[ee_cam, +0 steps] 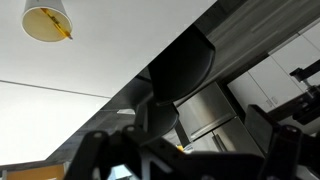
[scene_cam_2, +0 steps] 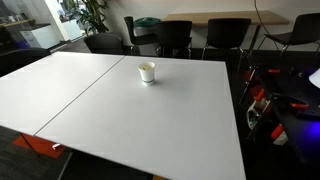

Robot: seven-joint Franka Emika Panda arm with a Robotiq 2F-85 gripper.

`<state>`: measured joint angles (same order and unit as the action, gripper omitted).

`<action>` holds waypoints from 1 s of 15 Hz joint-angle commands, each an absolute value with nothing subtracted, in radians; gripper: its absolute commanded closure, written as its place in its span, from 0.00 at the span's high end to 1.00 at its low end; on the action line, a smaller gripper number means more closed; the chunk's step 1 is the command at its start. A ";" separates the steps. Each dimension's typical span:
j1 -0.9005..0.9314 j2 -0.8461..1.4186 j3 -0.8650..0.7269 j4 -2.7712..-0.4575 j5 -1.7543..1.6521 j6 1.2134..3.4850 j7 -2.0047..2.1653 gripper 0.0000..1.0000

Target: Take the pen from the cup and put it on the table

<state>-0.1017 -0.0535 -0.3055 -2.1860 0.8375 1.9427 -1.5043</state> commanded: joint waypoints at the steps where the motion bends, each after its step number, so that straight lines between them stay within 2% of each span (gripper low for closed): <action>1: -0.134 0.016 -0.263 -2.168 0.932 2.000 -1.620 1.00; 7: -0.162 0.139 -0.228 -2.119 1.014 2.021 -1.829 1.00; 15: -0.231 0.319 -0.195 -1.959 0.981 1.872 -1.903 1.00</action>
